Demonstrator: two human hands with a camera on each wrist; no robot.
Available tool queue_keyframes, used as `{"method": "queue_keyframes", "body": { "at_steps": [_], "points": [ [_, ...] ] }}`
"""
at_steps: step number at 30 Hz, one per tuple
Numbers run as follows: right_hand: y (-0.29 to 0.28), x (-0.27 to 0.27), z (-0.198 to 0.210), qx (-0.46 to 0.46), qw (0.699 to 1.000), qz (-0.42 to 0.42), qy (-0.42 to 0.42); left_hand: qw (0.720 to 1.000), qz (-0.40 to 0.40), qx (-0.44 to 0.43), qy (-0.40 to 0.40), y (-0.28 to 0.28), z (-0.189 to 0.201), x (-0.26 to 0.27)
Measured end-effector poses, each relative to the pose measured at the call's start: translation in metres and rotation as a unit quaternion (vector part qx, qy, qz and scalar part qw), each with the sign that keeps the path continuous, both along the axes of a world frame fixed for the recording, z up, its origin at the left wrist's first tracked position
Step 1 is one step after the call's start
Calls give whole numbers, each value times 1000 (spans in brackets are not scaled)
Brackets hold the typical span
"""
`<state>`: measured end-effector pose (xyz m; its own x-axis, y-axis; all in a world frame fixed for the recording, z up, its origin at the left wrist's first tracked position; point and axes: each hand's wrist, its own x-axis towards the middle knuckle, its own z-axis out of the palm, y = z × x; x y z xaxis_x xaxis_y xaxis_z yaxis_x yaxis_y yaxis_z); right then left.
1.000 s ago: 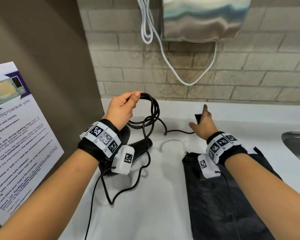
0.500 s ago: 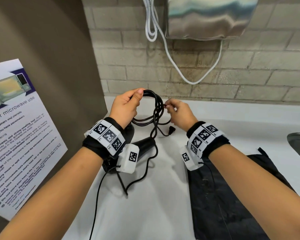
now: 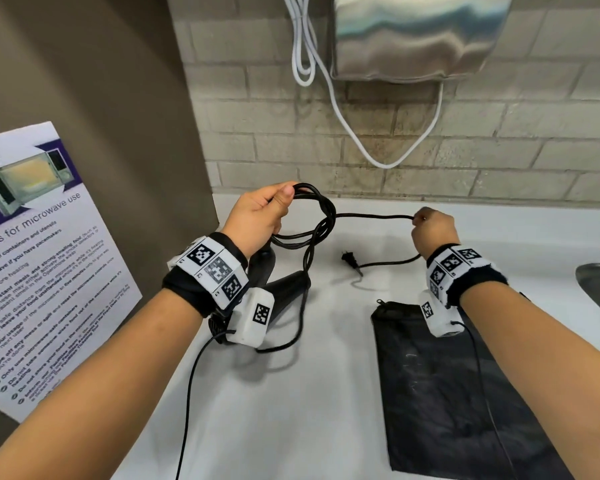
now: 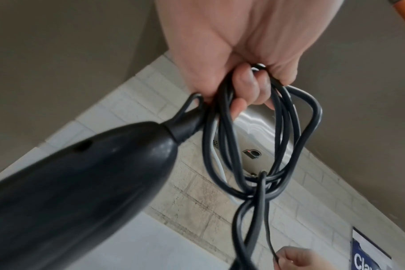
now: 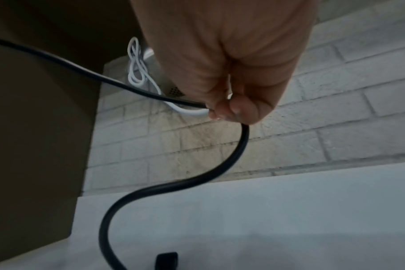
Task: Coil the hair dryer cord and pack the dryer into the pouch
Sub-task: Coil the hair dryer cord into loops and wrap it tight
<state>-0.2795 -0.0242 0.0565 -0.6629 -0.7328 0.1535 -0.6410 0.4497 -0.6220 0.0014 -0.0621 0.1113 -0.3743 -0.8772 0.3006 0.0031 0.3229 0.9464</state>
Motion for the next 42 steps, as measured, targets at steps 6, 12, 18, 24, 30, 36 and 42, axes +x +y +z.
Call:
{"method": "queue_keyframes", "body": {
  "at_steps": [6, 12, 18, 24, 30, 36, 42],
  "points": [
    [18, -27, -23, 60, 997, -42, 25, 1000, -17, -12, -21, 5, -3, -3],
    [40, -34, -31, 292, 951, -27, 96, 1000, -6, -15, -24, 3, -3, 1],
    [22, 3, -10, 143, 980, 112, 80, 1000, 27, 6, 2, 3, -4, -6],
    [1, 81, 16, -38, 891, 449, 64, 1000, 7, 10, 11, 0, -4, -5],
    [1, 112, 17, -49, 830, 555, -26, 996, -16, 52, 68, 2, -6, -3],
    [2, 124, 10, -116, 792, 591, -100, 991, -33, 78, 100, 4, -6, -1],
    [1, 121, 13, -155, 821, 548, 42, 989, -48, 96, 104, 5, -5, 1]
  ]
}}
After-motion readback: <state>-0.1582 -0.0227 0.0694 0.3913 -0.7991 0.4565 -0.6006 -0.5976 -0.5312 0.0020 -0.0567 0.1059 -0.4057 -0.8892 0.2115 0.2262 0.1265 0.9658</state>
